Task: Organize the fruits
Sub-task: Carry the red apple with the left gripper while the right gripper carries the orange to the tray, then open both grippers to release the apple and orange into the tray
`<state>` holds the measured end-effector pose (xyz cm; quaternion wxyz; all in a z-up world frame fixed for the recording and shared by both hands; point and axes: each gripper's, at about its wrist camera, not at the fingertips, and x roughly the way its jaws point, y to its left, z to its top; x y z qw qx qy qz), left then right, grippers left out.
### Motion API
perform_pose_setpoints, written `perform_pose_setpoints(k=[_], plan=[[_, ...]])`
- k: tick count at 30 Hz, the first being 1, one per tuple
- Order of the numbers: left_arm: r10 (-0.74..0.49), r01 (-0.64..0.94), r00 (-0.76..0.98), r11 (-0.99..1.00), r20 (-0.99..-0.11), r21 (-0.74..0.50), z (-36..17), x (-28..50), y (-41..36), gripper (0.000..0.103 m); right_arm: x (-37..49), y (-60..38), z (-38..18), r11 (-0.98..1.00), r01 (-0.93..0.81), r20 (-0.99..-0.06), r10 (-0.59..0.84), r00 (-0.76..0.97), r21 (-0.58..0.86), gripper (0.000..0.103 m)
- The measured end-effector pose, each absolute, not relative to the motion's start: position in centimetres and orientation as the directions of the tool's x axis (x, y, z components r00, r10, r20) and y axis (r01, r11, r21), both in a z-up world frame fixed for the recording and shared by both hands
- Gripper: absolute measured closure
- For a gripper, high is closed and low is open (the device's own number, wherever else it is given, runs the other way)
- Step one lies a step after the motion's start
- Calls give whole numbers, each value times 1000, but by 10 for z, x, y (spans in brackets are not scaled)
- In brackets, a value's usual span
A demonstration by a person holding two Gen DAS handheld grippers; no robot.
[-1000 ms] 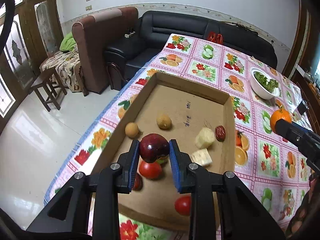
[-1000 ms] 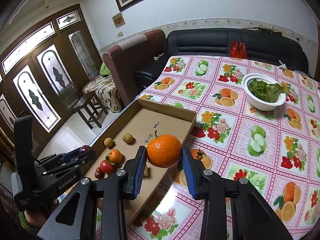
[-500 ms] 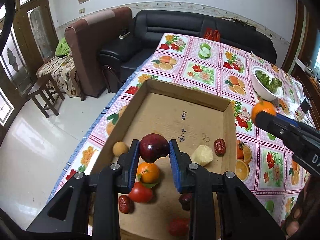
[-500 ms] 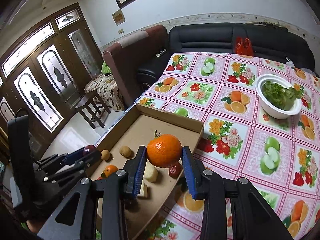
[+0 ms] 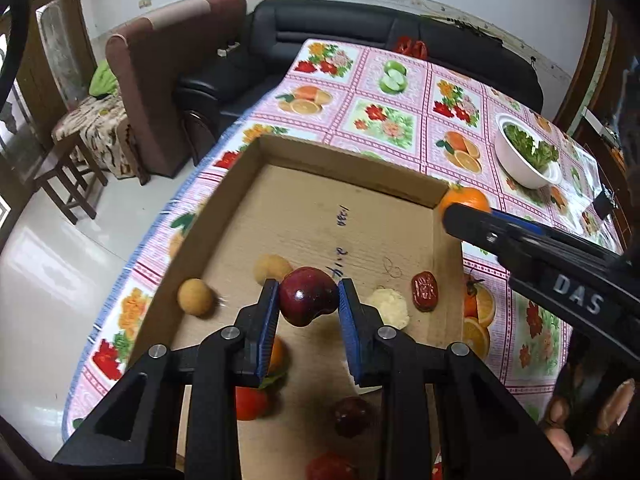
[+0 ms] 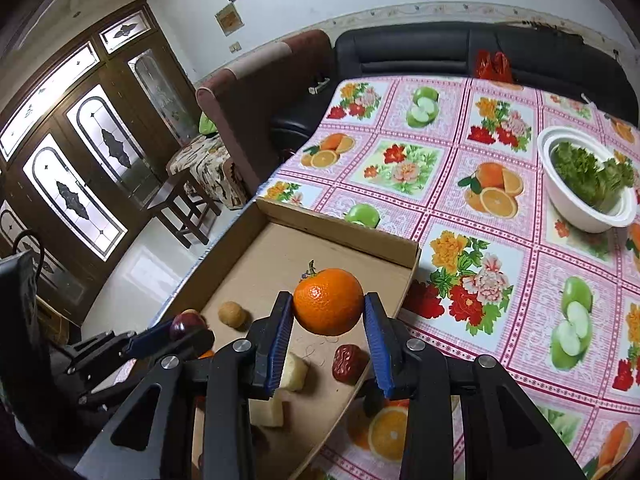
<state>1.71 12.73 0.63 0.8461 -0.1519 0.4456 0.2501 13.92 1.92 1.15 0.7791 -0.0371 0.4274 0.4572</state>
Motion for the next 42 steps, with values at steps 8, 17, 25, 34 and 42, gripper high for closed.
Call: perform_pose_setpoints(k=[8, 17, 25, 34, 42], plan=[[218, -543, 452, 836, -865, -73, -13, 32, 128, 76, 154, 35, -12, 592, -735, -738, 648, 188, 332, 67], [208, -560, 426, 825, -881, -76, -26, 35, 137, 76, 160, 49, -28, 589, -738, -756, 633, 168, 330, 67], [189, -566, 401, 820, -896, -80, -36, 40, 141, 76, 161, 60, -32, 587, -751, -769, 616, 173, 301, 67], [200, -570, 381, 820, -902, -59, -39, 45, 139, 75, 159, 69, -37, 589, -763, -787, 590, 181, 266, 66], [232, -584, 361, 812, -903, -25, -37, 40, 138, 58, 159, 71, -36, 581, -771, -796, 581, 167, 262, 64]])
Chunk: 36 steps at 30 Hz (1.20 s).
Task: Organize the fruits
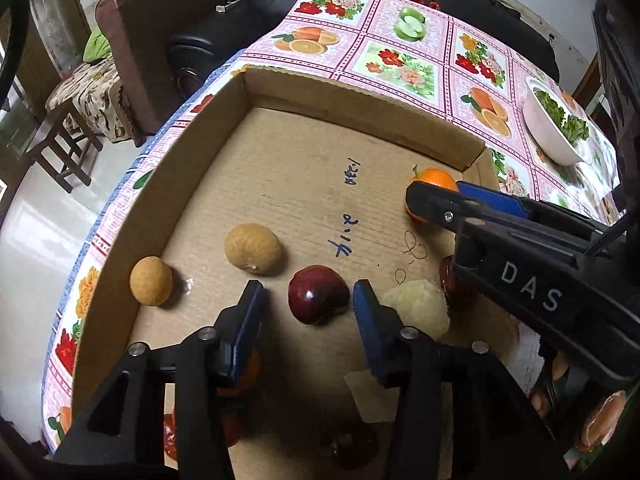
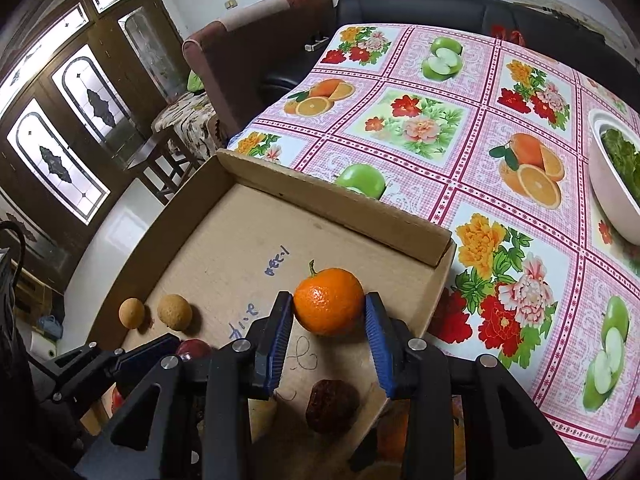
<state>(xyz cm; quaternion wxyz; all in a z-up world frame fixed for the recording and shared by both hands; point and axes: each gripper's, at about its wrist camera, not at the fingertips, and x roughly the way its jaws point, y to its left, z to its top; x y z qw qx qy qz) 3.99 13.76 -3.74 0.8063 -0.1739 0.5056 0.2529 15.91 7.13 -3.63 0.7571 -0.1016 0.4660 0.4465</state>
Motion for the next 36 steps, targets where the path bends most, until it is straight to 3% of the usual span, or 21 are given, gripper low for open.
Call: perform_pose_setpoints(k=[4, 17, 24, 26, 33, 36], plan=[[242, -583, 379, 812, -893, -27, -29, 31, 133, 58, 156, 67, -29, 578, -773, -786, 593, 176, 263, 57], [262, -593, 452, 802, -853, -68, 5, -27, 111, 58, 123, 34, 8, 508, -824, -745, 645, 171, 251, 49], [284, -606, 462, 793, -840, -66, 14, -60, 102, 56, 94, 15, 15, 429, -873, -730, 669, 135, 231, 44], [295, -610, 464, 790, -835, -60, 16, -70, 99, 55, 87, 10, 16, 404, -888, -728, 674, 126, 220, 38], [345, -619, 470, 785, -812, -26, 25, -101, 84, 55, 57, -11, 19, 282, -948, -716, 692, 94, 147, 36], [349, -618, 478, 786, -806, -26, 27, -111, 80, 46, 46, -20, 21, 231, -965, -706, 704, 80, 121, 36]])
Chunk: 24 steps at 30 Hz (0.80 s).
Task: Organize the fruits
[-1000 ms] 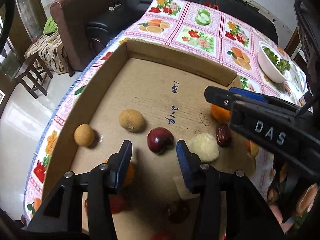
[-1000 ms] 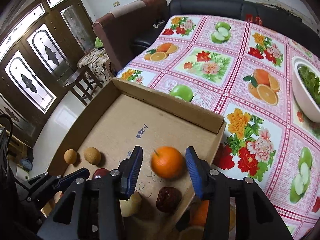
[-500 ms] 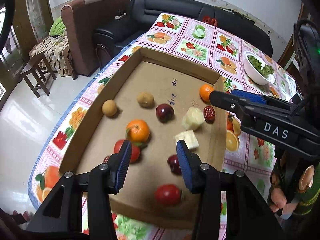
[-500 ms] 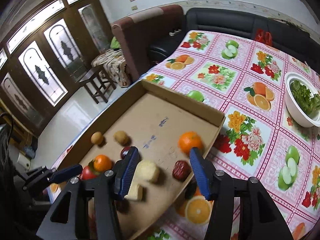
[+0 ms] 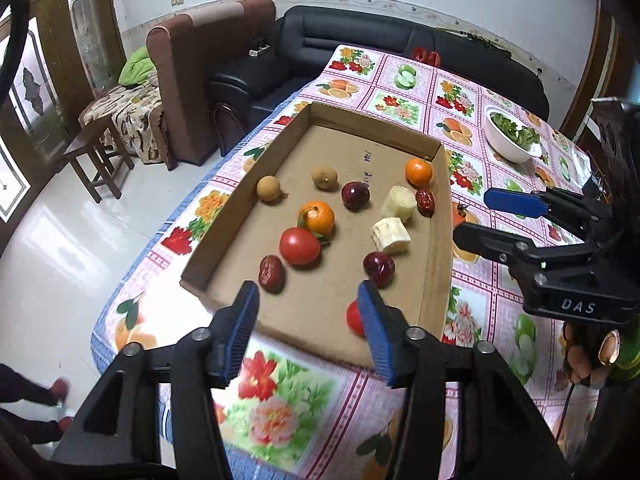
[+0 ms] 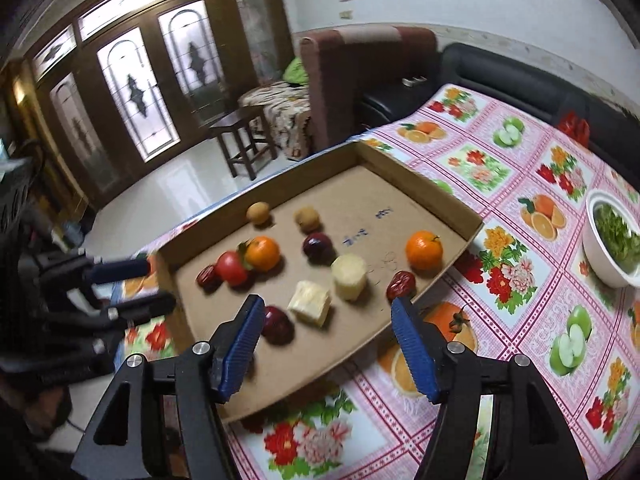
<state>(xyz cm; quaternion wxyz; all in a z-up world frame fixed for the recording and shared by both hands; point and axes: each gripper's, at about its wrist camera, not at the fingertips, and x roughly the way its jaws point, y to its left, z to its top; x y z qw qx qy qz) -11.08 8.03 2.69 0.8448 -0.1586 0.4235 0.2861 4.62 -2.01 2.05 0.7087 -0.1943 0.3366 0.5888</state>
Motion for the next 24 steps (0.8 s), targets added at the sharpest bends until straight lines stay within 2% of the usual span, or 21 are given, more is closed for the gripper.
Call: perform_pose_setpoints(k=[8, 24], plan=[[346, -615, 473, 788, -810, -22, 24, -128, 69, 45, 24, -43, 19, 99, -993, -698, 716, 22, 70, 29], [364, -607, 476, 795, -801, 1, 26, -150, 47, 45, -7, -62, 3, -7, -999, -744, 668, 25, -39, 28]])
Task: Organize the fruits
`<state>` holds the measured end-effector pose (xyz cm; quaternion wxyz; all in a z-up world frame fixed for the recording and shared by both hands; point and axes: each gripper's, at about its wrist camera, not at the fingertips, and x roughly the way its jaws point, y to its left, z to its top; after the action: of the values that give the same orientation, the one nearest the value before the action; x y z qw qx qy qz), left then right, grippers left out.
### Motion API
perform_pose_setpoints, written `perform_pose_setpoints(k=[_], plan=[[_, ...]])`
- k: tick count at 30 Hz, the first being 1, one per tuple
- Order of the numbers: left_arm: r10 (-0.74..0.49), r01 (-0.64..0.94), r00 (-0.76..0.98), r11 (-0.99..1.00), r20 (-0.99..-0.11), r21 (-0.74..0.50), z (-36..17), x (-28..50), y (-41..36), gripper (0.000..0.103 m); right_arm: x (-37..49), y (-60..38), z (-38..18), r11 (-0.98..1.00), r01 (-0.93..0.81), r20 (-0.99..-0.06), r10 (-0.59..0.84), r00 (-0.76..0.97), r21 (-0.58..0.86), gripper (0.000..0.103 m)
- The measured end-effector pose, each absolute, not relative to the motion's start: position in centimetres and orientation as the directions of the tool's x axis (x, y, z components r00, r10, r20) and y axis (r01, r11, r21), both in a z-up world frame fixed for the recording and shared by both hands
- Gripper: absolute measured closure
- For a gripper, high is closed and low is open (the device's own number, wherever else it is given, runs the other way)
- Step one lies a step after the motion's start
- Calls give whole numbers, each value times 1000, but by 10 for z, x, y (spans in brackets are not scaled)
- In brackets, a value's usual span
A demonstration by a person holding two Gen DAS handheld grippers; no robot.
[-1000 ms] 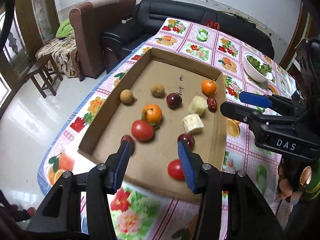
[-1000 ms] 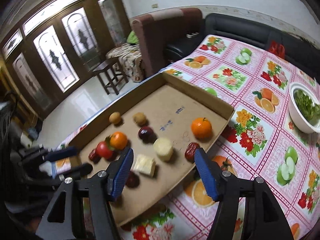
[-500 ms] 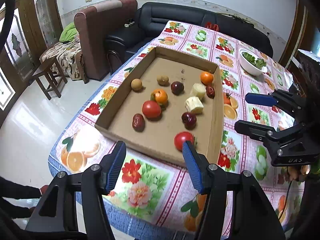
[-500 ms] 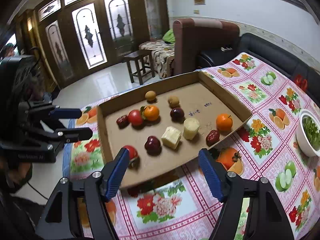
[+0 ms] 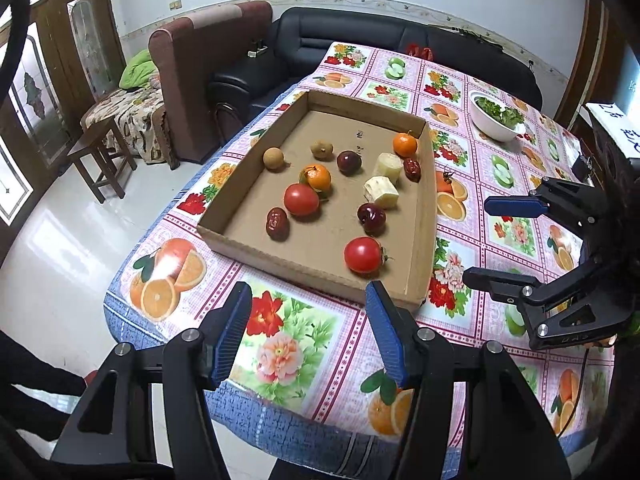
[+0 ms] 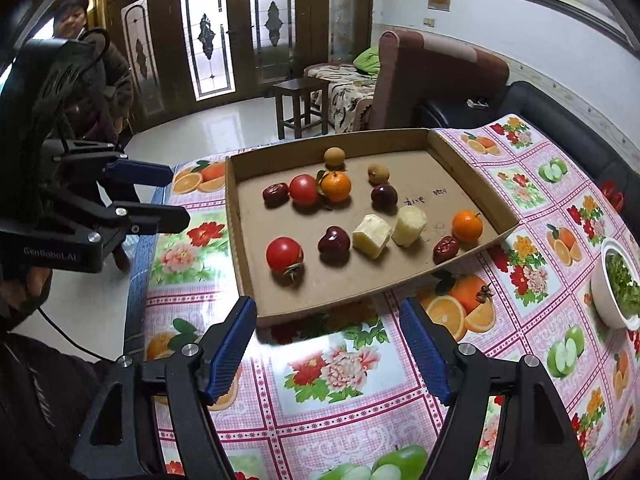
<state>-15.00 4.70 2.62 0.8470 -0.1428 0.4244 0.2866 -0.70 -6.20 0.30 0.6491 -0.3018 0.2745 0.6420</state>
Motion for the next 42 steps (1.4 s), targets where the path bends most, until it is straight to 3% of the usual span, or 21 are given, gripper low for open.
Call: perform_pose_setpoints(k=[42], plan=[[291, -523, 485, 852, -825, -7, 12, -140, 25, 45, -4, -60, -9, -13, -1000, -752, 660, -9, 0, 28]])
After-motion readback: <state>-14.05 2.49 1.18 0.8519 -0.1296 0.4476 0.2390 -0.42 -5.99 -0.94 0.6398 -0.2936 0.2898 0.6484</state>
